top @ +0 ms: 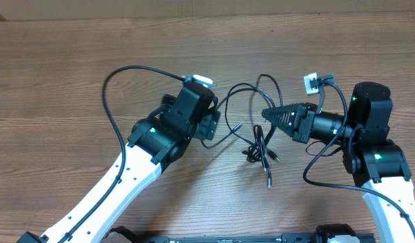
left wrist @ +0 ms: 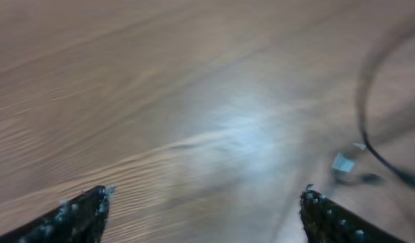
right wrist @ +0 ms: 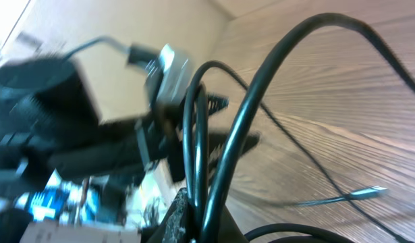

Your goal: Untangle cables

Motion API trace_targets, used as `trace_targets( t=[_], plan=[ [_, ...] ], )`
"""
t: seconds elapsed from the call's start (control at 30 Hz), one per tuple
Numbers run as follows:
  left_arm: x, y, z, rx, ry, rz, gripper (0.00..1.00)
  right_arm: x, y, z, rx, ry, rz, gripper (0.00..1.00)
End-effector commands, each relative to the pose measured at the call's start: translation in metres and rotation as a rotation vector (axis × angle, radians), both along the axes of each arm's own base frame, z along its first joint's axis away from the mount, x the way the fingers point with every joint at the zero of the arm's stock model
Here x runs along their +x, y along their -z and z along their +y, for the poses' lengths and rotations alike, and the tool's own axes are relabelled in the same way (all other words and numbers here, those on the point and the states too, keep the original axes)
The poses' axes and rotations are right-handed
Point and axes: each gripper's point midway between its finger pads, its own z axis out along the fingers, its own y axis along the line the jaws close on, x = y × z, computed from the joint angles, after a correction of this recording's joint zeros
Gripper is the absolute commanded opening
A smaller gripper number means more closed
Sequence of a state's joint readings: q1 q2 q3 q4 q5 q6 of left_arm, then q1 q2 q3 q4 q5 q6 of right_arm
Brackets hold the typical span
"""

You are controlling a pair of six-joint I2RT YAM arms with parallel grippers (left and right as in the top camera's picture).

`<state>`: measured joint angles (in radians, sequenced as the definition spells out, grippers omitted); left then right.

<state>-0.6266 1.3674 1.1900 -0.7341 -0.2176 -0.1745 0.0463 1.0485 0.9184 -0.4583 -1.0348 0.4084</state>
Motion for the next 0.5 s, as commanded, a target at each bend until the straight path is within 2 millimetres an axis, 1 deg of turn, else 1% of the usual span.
trace_targets(
  t=[0.0, 0.03, 0.1, 0.2, 0.3, 0.37, 0.4, 0.47],
  plan=[
    [-0.028, -0.005, -0.045, -0.096, 0.357, 0.067, 0.83, 0.022, 0.003, -0.016, 0.020, 0.210, 0.158, 0.04],
    [-0.031, -0.004, -0.047, -0.101, 0.380, 0.074, 0.84, 0.025, 0.004, -0.019, 0.026, 0.243, 0.187, 0.04],
    [-0.034, -0.004, -0.047, -0.099, 0.388, 0.082, 0.88, 0.032, 0.009, -0.025, 0.039, 0.319, 0.247, 0.04],
    [-0.038, -0.009, -0.045, -0.106, 0.393, 0.080, 0.95, 0.039, 0.013, -0.034, 0.051, 0.405, 0.298, 0.04],
    [-0.050, -0.027, -0.052, -0.164, 0.465, 0.050, 1.00, 0.047, 0.016, -0.042, 0.059, 0.487, 0.334, 0.04],
    [-0.059, -0.040, -0.057, -0.209, 0.513, 0.029, 1.00, 0.047, 0.016, -0.042, 0.071, 0.493, 0.352, 0.04],
    [-0.068, -0.052, -0.060, -0.248, 0.550, 0.010, 1.00, 0.046, 0.016, -0.042, 0.085, 0.497, 0.371, 0.04],
    [-0.076, -0.062, -0.063, -0.279, 0.590, -0.003, 1.00, 0.046, 0.016, -0.041, 0.101, 0.502, 0.392, 0.04]
  ],
)
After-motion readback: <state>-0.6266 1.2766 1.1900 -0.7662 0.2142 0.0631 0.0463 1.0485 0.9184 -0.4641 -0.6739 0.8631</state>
